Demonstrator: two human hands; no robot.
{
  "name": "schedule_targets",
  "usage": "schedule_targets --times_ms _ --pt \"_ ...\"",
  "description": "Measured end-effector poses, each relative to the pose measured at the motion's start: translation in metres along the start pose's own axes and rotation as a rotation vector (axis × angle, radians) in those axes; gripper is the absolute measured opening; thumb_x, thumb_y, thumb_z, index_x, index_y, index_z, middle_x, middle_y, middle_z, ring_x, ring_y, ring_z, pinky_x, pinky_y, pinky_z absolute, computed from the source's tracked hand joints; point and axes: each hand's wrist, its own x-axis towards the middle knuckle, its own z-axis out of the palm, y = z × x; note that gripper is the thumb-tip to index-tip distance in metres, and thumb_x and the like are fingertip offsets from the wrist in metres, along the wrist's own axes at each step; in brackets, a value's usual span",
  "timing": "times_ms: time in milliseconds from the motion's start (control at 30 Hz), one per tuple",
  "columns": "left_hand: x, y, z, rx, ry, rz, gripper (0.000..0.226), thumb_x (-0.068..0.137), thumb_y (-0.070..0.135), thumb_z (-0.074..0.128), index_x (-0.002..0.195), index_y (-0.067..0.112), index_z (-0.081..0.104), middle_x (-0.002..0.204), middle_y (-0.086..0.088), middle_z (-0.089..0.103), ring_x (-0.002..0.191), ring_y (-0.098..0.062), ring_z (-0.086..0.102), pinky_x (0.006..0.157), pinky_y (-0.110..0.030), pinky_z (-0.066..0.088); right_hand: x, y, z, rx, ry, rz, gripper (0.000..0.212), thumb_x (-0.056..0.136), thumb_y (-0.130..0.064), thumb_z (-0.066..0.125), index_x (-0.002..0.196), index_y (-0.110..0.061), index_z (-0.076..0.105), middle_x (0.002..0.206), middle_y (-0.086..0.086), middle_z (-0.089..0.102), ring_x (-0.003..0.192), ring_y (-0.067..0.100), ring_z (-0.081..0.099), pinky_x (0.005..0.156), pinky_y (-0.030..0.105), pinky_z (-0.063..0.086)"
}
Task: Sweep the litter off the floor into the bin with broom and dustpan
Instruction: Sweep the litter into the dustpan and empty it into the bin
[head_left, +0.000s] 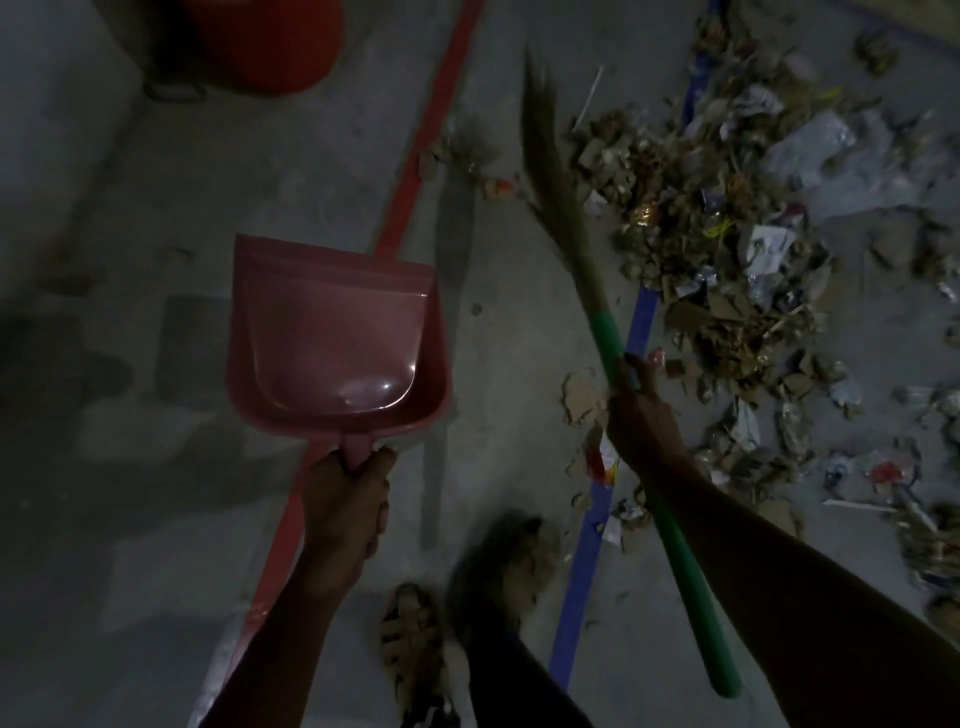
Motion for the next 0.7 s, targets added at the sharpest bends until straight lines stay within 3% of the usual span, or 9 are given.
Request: schedule_targets --times_ms 100,167,267,367,533,700 --pt "0.023 0.015 0.006 -0.006 0.016 0.011 0.022 0.094 0.021 0.067 0.081 0.013 0.052 0.058 -0.008 0.041 0.036 -0.014 0.035 0.042 -0.017 0.023 0.044 -0.035 0.018 0.079 -0.059 -0.056 0.057 0.098 -0.013 0.045 0.151 -0.016 0.025 0.151 0.014 0.029 0.073 0.034 0.063 0.059 0.047 0.058" --pt "0.038 0.02 0.013 0.004 0.033 0.004 0.021 0.094 0.02 0.068 0.081 0.011 0.054 0.058 -0.009 0.042 0.036 -0.014 0.035 0.041 -0.016 0.023 0.069 -0.063 0.031 0.084 -0.098 -0.064 0.059 0.098 -0.007 0.045 0.154 -0.011 0.028 0.156 0.014 0.024 0.085 0.037 0.063 0.07 0.045 0.058" --pt "0.062 0.032 0.023 0.001 0.08 -0.003 0.024 0.093 0.019 0.07 0.078 0.007 0.056 0.055 -0.012 0.044 0.032 -0.014 0.034 0.039 -0.015 0.024 0.11 -0.106 0.045 0.123 -0.144 -0.118 0.055 0.1 -0.007 0.044 0.153 -0.01 0.03 0.158 0.013 0.024 0.095 0.033 0.064 0.075 0.036 0.055" --pt "0.081 0.04 0.034 0.008 0.105 -0.006 0.028 0.093 0.018 0.07 0.075 0.004 0.055 0.056 -0.013 0.044 0.031 -0.015 0.034 0.038 -0.015 0.024 0.148 -0.136 0.053 0.176 -0.166 -0.133 0.051 0.101 -0.01 0.043 0.151 -0.008 0.033 0.156 0.014 0.027 0.105 0.038 0.06 0.086 0.047 0.055" --pt "0.101 0.057 0.049 0.019 0.111 -0.094 0.035 0.092 0.02 0.072 0.066 0.008 0.051 0.05 -0.009 0.044 0.033 -0.015 0.036 0.039 -0.017 0.025 0.207 -0.154 0.053 0.211 -0.242 -0.025 0.046 0.1 -0.013 0.047 0.145 -0.004 0.04 0.146 0.013 0.037 0.099 0.035 0.06 0.078 0.052 0.058" --pt "0.117 0.077 0.069 0.046 0.143 -0.097 0.037 0.093 0.019 0.072 0.064 0.008 0.051 0.051 -0.012 0.045 0.035 -0.016 0.038 0.04 -0.02 0.027 0.237 -0.114 0.031 0.183 -0.245 0.054 0.049 0.097 -0.012 0.05 0.145 -0.011 0.041 0.141 0.009 0.041 0.097 0.033 0.06 0.075 0.052 0.059"
